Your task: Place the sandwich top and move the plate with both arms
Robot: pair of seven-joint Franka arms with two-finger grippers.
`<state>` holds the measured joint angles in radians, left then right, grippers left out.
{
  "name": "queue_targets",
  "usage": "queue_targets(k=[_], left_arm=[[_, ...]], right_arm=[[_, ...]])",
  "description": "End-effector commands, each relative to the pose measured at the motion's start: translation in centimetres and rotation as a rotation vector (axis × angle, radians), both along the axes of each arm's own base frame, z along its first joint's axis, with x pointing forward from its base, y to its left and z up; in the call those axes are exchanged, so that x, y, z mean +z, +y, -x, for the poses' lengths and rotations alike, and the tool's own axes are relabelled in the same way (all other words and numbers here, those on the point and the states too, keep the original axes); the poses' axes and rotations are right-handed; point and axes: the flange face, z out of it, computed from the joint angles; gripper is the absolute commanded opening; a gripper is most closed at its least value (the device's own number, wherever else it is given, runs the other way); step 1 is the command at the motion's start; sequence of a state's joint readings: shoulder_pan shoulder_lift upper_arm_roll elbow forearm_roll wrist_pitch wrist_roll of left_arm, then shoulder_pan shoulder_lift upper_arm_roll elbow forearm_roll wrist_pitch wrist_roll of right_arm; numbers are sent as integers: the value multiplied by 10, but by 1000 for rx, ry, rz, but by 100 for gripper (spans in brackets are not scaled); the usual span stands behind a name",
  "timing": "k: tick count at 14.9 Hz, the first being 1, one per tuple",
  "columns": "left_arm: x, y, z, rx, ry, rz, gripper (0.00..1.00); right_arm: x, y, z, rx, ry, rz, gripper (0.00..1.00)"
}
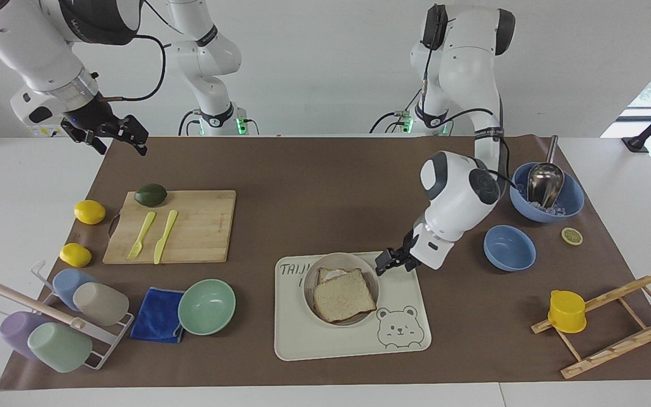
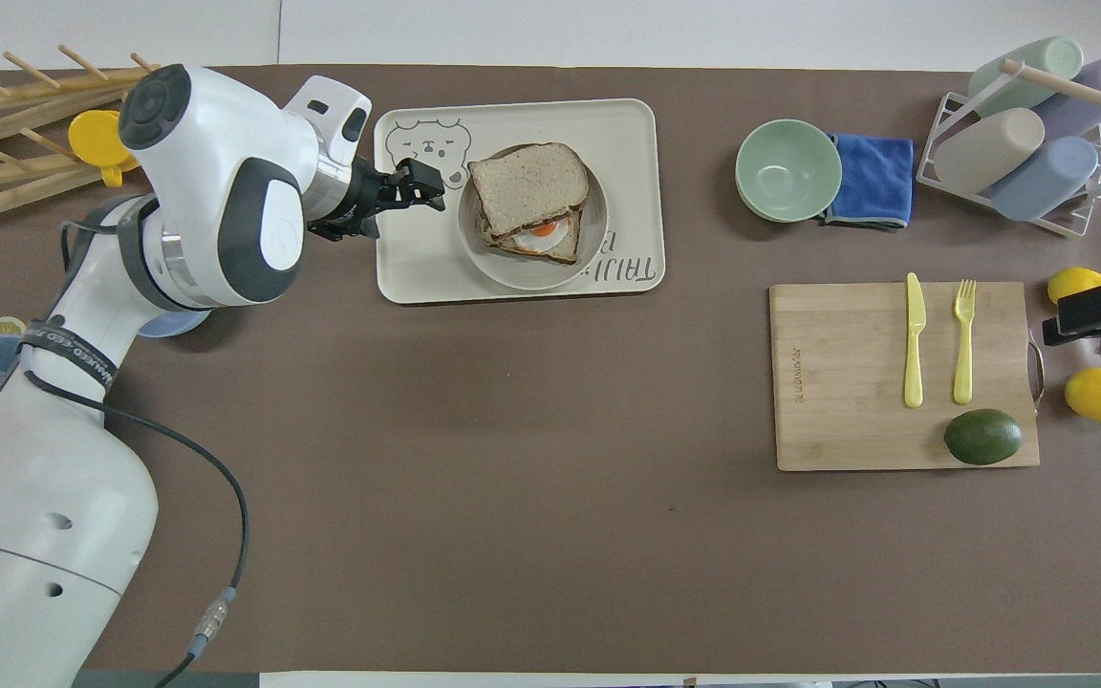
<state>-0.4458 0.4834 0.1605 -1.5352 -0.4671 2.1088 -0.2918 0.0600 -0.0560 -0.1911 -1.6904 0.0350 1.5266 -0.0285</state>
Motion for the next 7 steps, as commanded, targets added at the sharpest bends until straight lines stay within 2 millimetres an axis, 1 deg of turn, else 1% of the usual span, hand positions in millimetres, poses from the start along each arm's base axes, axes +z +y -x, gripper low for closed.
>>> queue_targets(k=[1, 2, 4, 5, 6, 7], left_arm=[[51, 60, 11, 15, 42, -29, 100], [65, 75, 14, 16, 47, -55, 100], [88, 93, 23, -11, 55, -134, 100], [96, 101, 27, -23, 59, -179, 100], [108, 106, 31, -33, 46, -210, 100], [116, 110, 35, -39, 40, -234, 100]], right_arm=[[2, 1, 7, 16, 5, -6, 100], [1, 0, 7, 14, 6, -6, 100], [2, 0, 8, 14, 6, -7, 100], [2, 0, 8, 14, 5, -6, 100], [2, 0, 8, 14, 6, -7, 100], [2, 0, 8, 14, 5, -6, 100]])
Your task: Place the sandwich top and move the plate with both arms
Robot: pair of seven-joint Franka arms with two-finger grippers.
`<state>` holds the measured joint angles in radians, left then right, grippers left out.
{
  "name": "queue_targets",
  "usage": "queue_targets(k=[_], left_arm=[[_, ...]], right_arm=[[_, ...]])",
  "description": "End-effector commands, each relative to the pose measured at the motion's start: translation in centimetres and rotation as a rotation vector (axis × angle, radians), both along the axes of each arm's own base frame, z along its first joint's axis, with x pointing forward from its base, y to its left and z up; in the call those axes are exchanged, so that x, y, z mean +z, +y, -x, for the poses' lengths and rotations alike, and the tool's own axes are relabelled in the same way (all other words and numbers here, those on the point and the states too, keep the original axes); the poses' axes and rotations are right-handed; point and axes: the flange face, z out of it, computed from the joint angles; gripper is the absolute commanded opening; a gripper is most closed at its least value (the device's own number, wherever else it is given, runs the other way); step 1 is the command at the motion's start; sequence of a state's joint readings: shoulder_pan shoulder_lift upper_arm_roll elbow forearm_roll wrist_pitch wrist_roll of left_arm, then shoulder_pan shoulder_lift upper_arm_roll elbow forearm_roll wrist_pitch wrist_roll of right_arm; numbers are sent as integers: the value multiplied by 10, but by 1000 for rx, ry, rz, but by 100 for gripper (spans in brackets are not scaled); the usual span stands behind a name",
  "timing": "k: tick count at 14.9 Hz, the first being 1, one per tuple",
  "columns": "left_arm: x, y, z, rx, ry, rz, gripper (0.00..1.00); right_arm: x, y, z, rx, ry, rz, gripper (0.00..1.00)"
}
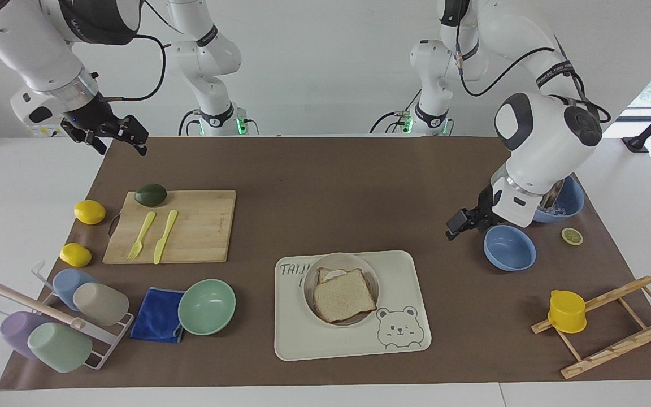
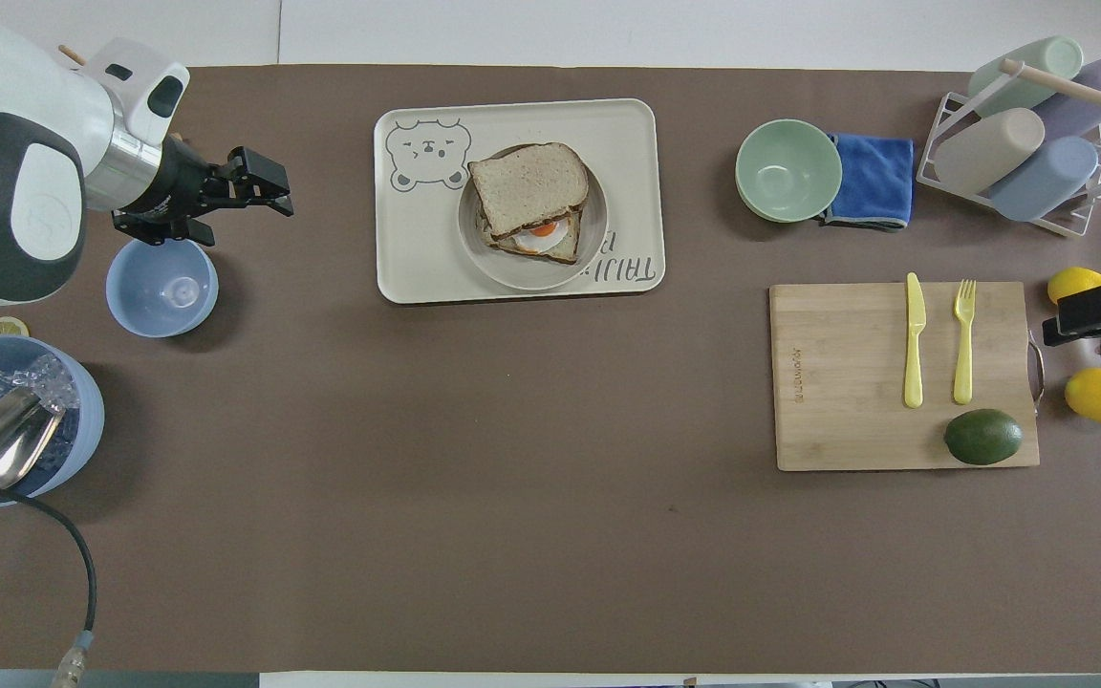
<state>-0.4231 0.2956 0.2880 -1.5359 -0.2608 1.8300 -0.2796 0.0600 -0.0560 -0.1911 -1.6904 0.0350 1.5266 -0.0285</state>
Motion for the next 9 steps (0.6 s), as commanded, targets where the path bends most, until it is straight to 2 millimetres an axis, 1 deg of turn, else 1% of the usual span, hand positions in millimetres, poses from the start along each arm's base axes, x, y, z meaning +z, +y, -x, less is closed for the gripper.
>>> queue_targets(k=[1, 3, 5, 6, 7, 9], left_arm=[[20, 12, 16, -30, 15, -74, 100], [34, 28, 23, -18, 21, -85, 100], [54, 51, 30, 9, 8, -85, 100], [68, 68, 36, 18, 3, -92, 100], [73, 75, 42, -3, 21, -95, 100], [97, 96, 60, -45, 32, -86, 100]], right_arm=[[2, 0, 8, 14, 5, -6, 100], [2, 0, 8, 14, 6, -6, 100], [2, 0, 8, 14, 5, -6, 100], [2, 0, 8, 14, 5, -6, 100], [1, 0, 7, 14, 6, -6, 100], [2, 0, 8, 14, 5, -6, 100]])
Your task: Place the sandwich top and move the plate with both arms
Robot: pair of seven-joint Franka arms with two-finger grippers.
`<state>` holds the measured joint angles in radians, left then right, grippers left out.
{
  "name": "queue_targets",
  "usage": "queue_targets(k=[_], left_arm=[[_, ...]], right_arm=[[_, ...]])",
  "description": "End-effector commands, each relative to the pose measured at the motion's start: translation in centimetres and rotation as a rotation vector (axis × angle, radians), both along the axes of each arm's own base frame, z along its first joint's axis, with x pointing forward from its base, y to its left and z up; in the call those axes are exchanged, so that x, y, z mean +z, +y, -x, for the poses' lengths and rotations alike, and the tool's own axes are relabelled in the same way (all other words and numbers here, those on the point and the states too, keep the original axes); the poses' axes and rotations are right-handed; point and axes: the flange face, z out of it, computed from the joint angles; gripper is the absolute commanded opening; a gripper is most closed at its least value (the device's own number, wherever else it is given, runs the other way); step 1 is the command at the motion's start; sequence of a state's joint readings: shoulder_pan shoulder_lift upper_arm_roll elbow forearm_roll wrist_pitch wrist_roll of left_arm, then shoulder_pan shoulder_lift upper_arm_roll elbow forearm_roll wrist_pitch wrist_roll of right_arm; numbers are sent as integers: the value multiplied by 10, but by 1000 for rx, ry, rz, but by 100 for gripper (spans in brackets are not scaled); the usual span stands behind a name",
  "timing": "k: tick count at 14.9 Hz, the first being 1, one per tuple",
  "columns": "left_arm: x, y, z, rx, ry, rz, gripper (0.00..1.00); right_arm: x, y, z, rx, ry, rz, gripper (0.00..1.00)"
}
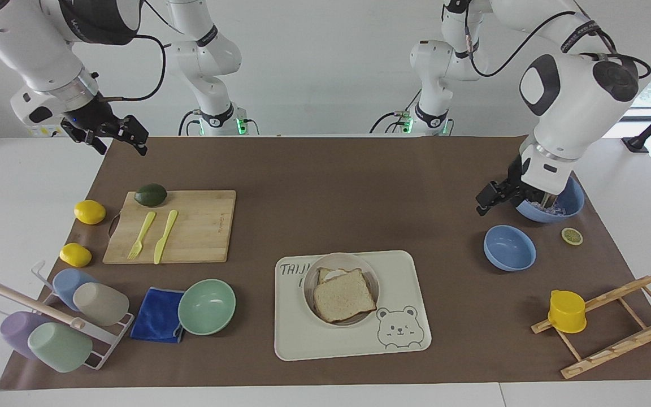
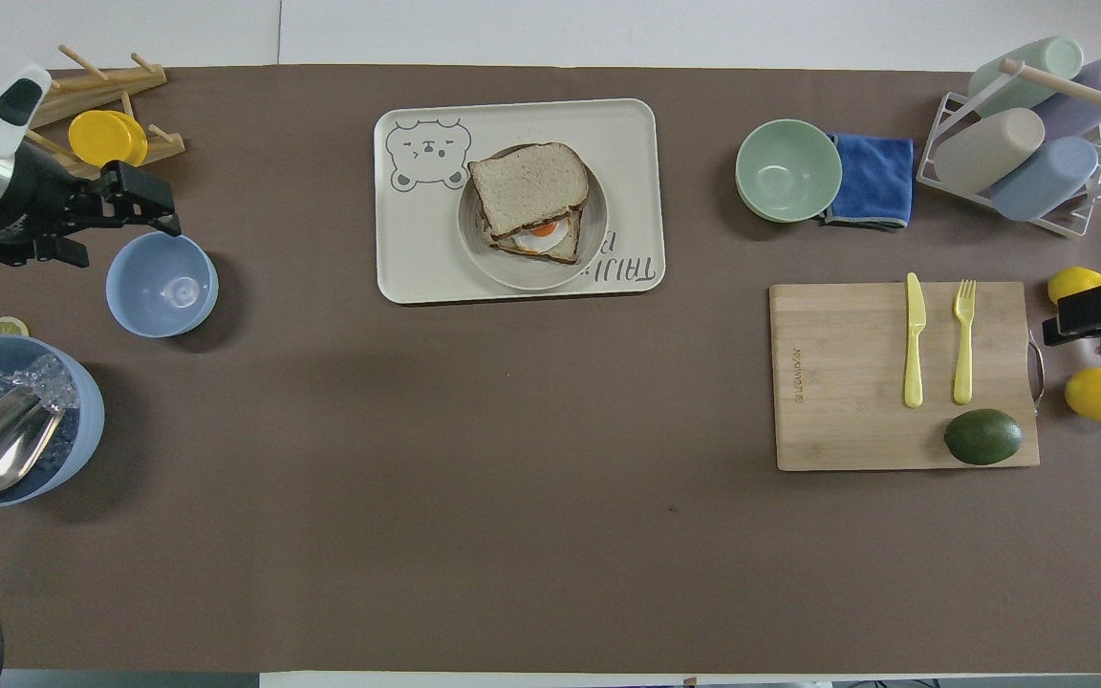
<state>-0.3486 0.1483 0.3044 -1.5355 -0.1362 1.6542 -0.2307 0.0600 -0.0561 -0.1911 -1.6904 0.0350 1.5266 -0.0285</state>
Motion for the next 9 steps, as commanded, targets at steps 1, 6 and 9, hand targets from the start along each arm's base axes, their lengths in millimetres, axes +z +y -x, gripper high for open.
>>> queue_targets(k=[1, 6, 9], left_arm=[[35, 27, 33, -64, 25, -15, 100], [67, 31, 70, -184, 71, -45, 100], [64, 27, 78, -239, 129, -39, 100]], right_arm=[[2, 0, 8, 14, 5, -6, 100], [1, 1, 7, 16, 8, -6, 100], [2, 0, 8, 14, 5, -6, 100]])
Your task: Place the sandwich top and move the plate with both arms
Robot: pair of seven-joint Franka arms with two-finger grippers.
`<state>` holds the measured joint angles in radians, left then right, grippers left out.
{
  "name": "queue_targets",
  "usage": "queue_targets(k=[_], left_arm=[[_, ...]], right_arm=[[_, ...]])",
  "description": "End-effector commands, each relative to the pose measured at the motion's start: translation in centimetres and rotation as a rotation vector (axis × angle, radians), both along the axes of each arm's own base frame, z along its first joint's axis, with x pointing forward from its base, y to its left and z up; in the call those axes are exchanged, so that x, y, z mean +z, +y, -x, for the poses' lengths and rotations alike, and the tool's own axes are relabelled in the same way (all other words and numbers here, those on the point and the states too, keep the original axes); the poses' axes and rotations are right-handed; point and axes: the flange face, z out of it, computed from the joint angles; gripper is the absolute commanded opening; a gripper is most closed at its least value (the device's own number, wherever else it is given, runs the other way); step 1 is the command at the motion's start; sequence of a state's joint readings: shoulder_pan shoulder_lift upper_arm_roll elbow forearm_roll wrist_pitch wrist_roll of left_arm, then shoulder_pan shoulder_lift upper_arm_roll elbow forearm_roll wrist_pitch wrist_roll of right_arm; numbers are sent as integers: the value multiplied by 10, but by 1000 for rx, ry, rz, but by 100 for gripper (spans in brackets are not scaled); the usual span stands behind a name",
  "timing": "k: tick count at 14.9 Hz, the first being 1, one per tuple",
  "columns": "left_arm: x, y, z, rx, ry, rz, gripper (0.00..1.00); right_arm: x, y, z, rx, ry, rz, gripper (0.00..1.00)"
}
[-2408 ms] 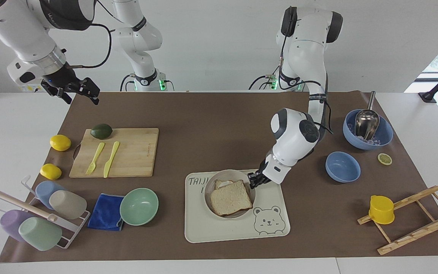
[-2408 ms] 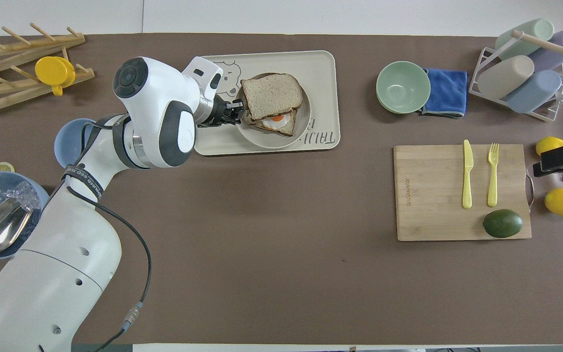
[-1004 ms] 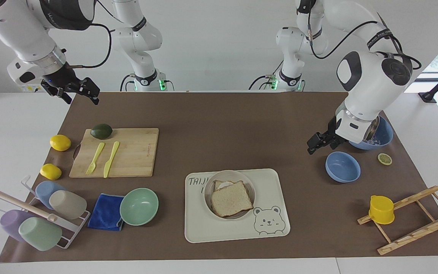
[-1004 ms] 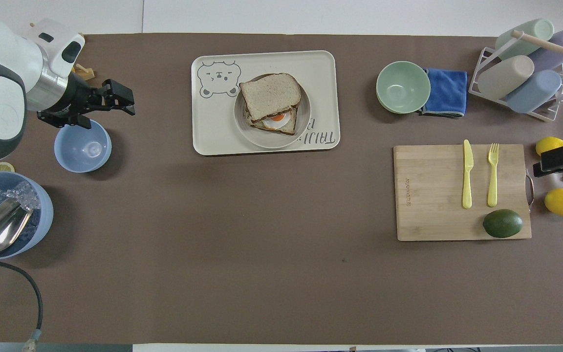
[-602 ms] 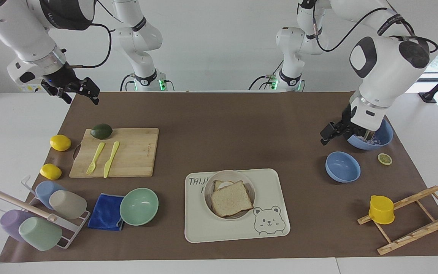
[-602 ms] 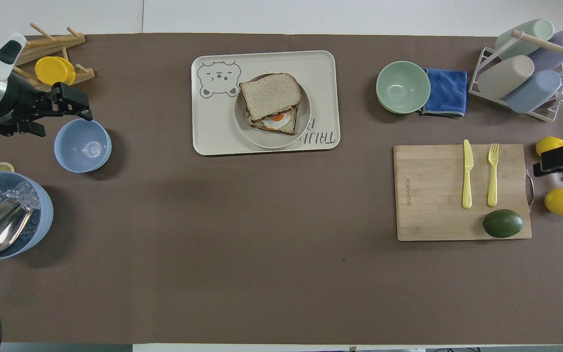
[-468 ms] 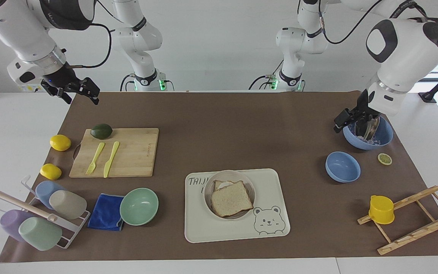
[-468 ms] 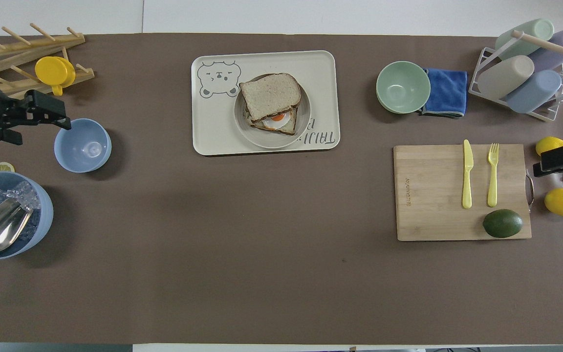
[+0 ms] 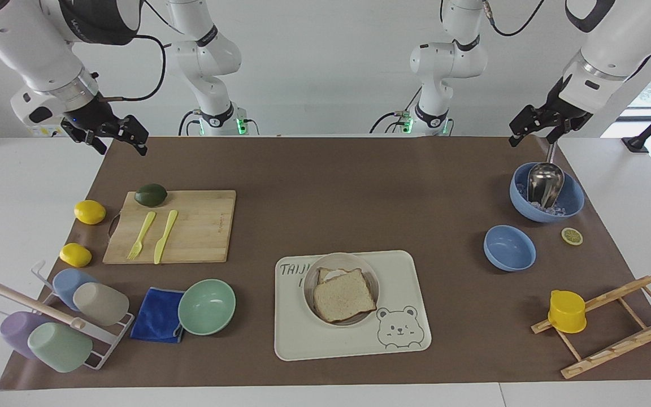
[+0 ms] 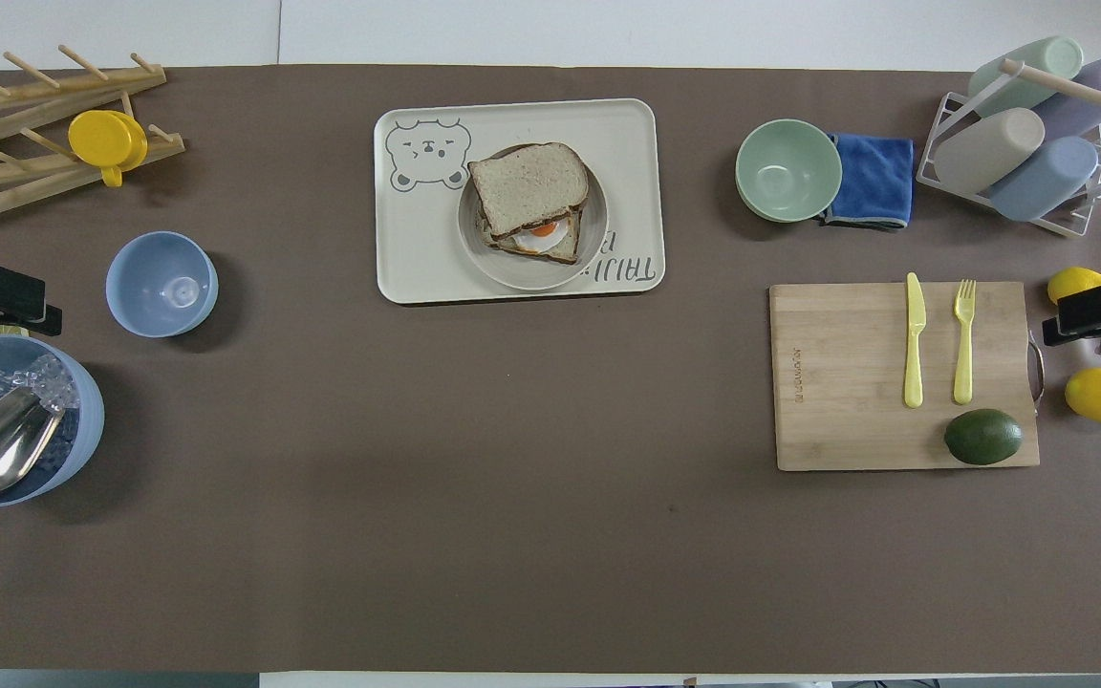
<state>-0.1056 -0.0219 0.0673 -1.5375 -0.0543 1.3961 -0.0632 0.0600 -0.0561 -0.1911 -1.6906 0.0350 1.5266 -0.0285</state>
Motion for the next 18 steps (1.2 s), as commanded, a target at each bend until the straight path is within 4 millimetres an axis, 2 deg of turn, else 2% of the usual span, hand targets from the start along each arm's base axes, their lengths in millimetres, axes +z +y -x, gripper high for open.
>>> queue_targets(k=[1, 4, 8, 10, 13, 15, 18], left_arm=[[-1, -2, 14, -74, 46, -12, 100], [-15, -10, 22, -92, 55, -10, 100], [-16, -8, 10, -84, 7, -14, 100], [-7, -8, 4, -88, -5, -39, 100], [-13, -11, 3, -93, 8, -38, 100], [-27, -9, -6, -84, 24, -36, 100], [-19, -9, -10, -82, -27, -34, 100]], right_arm=[[2, 0, 8, 14, 6, -6, 100], [2, 0, 8, 14, 6, -6, 100], [1, 0, 7, 14, 6, -6, 100], [2, 0, 7, 14, 5, -6, 100], [2, 0, 7, 14, 5, -6, 100], [2, 0, 7, 14, 5, -6, 100], [2, 0, 7, 14, 5, -6, 100]])
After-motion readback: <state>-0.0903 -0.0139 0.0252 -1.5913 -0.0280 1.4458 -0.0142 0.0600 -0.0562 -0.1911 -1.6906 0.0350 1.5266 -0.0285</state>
